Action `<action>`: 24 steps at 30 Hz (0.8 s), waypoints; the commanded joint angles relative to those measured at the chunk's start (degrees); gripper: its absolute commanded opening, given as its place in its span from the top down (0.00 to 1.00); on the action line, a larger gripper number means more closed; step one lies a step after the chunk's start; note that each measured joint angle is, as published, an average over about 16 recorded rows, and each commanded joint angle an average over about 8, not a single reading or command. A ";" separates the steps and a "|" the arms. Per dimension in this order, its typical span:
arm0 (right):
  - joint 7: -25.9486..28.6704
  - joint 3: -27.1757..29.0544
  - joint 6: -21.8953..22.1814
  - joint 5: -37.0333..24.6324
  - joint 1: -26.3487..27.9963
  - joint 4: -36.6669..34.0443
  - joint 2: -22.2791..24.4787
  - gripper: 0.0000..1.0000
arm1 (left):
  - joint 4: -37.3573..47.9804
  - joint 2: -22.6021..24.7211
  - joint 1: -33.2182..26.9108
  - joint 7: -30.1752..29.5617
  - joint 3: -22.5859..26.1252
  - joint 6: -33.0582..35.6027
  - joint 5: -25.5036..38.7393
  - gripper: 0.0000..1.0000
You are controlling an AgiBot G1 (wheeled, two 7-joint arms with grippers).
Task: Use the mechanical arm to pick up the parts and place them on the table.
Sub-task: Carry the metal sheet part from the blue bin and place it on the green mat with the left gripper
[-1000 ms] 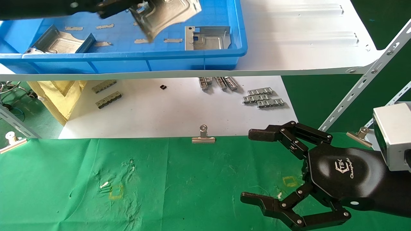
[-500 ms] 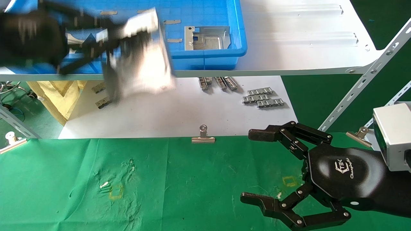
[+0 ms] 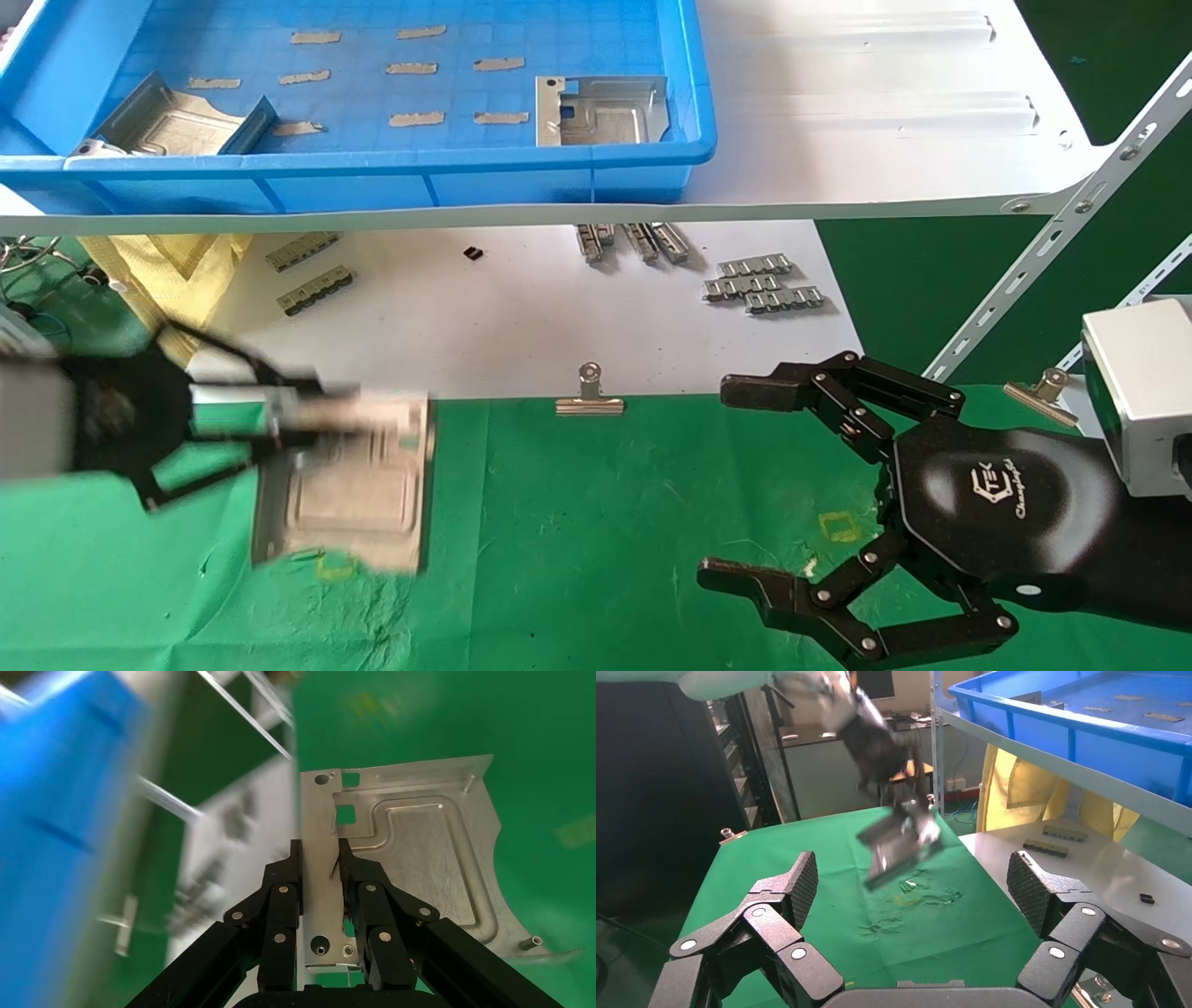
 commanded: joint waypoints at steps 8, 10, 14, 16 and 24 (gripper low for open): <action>0.00 0.00 0.00 0.00 0.00 0.00 0.00 0.00 | 10.47 4.59 -1.08 10.90 7.73 -1.12 8.13 1.00; 0.00 0.00 0.00 0.00 0.00 0.00 0.00 0.00 | 13.59 6.13 -1.38 12.44 8.61 -1.53 9.28 1.00; 0.00 0.00 0.00 0.00 0.00 0.00 0.00 0.00 | 19.89 9.04 -1.77 15.12 9.73 -2.69 10.95 1.00; 0.00 0.00 0.00 0.00 0.00 0.00 0.00 0.00 | 22.72 10.23 -1.98 16.12 10.00 -3.14 11.41 0.95; 0.00 0.00 0.00 0.00 0.00 0.00 0.00 0.00 | 30.07 12.92 -3.08 18.79 10.36 -2.61 11.95 0.00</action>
